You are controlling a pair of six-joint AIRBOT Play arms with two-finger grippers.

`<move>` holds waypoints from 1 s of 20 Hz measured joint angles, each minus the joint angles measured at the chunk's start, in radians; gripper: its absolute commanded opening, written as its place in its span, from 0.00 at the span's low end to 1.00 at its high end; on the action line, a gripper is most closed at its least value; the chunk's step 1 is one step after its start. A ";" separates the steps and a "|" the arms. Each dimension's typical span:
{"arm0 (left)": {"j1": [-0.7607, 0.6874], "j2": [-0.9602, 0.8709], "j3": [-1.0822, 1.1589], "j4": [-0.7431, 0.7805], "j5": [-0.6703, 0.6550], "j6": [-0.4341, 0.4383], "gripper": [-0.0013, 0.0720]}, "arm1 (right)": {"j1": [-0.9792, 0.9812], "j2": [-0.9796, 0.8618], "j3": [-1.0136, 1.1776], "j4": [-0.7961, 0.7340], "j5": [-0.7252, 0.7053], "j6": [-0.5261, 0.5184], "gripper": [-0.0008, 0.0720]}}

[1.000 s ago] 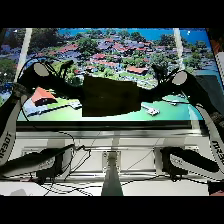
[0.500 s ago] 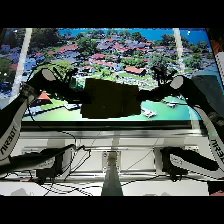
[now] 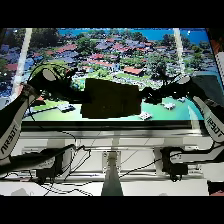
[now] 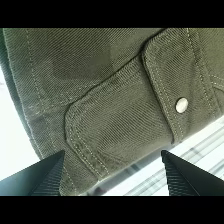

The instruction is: Fold the clothes and pants, and hang the long-sleeved shirts on hangers.

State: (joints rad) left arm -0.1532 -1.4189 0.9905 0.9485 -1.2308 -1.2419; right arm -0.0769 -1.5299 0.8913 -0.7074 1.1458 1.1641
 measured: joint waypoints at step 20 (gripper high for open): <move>0.208 0.173 0.336 0.143 0.169 0.029 0.96 | -0.268 0.352 0.247 -0.330 -0.404 0.180 0.06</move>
State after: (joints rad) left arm 0.0547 -1.2457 1.3270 1.0920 -1.0622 -1.2125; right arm -0.3447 -1.1774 1.1381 -1.0370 0.7422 1.3441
